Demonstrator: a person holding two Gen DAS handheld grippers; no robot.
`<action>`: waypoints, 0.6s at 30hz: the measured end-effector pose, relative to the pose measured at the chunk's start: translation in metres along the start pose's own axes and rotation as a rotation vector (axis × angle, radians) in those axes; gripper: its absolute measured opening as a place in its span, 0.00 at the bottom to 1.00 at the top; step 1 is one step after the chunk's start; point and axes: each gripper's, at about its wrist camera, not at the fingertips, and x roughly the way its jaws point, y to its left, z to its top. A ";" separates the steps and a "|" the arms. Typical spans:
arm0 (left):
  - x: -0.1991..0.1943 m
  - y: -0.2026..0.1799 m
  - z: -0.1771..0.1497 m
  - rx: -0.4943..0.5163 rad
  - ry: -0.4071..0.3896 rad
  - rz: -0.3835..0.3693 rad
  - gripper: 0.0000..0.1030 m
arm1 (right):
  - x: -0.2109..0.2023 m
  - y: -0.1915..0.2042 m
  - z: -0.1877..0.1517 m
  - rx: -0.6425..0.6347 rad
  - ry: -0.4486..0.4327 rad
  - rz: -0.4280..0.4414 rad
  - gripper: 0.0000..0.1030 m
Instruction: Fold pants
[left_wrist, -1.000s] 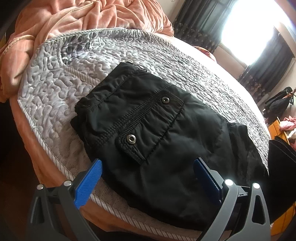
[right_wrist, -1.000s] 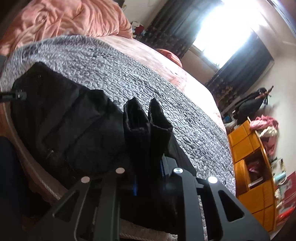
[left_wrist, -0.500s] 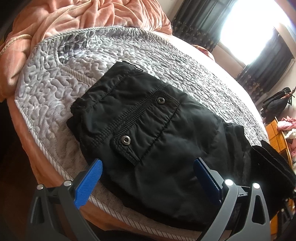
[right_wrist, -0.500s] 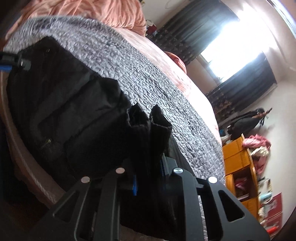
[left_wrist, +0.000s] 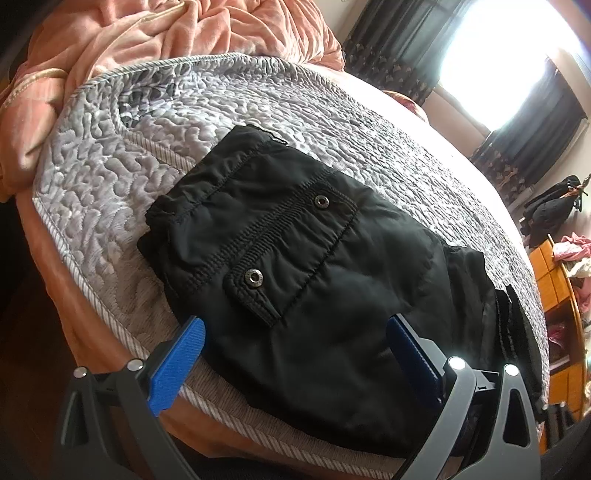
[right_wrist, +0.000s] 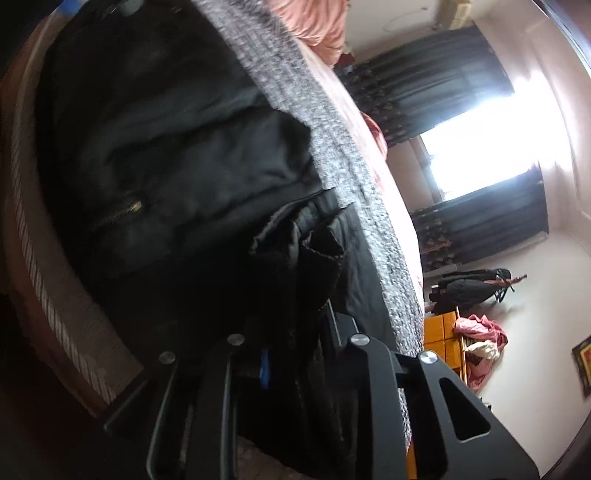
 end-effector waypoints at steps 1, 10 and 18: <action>0.000 0.000 0.000 0.000 0.000 0.001 0.96 | 0.002 0.003 -0.001 -0.008 0.001 0.011 0.26; 0.003 0.000 0.000 -0.006 0.016 -0.001 0.96 | -0.022 -0.034 -0.012 0.162 -0.040 0.434 0.70; -0.001 0.004 -0.001 -0.031 0.011 -0.023 0.96 | -0.005 -0.087 -0.014 0.485 0.000 0.663 0.71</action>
